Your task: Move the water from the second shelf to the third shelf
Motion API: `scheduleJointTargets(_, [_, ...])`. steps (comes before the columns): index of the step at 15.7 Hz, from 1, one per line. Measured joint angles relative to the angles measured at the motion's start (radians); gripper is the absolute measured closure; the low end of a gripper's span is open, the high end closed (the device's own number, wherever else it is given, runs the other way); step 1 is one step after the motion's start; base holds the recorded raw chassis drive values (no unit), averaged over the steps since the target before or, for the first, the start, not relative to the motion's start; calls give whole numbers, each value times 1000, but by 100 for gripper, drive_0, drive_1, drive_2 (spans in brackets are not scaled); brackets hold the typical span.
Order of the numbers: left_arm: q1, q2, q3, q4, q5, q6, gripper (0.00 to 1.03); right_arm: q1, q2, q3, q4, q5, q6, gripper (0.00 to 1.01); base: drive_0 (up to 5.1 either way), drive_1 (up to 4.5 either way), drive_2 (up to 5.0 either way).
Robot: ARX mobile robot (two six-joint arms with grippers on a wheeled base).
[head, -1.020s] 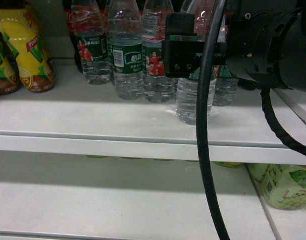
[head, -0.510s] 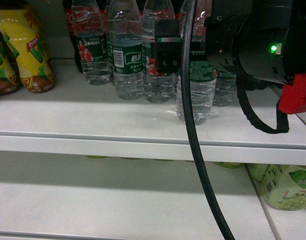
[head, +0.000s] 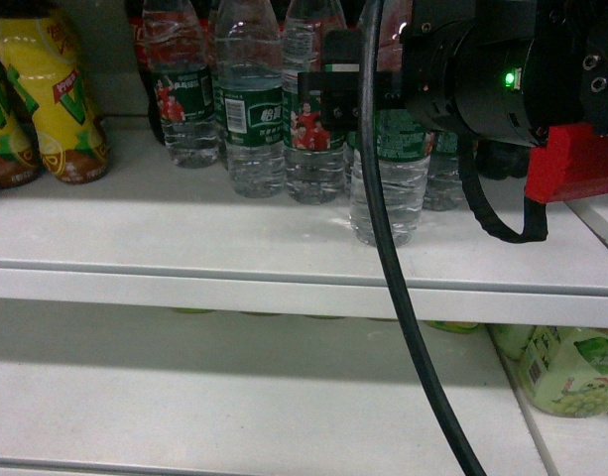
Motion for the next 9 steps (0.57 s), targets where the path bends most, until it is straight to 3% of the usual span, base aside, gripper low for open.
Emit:
scheduleJointTargets(2, [0, 0, 0, 0, 0, 0, 5, 5, -3, -5, 4, 5, 4, 47, 0, 0, 0])
scheduleJointTargets(3, [0, 0, 0, 0, 0, 0, 5, 9, -10, -16, 12, 4, 3, 53, 0, 0, 0])
scheduleJointTargets(9, [0, 0, 0, 0, 0, 0, 5, -1, -134, -162, 28, -45, 4, 58, 0, 0, 0])
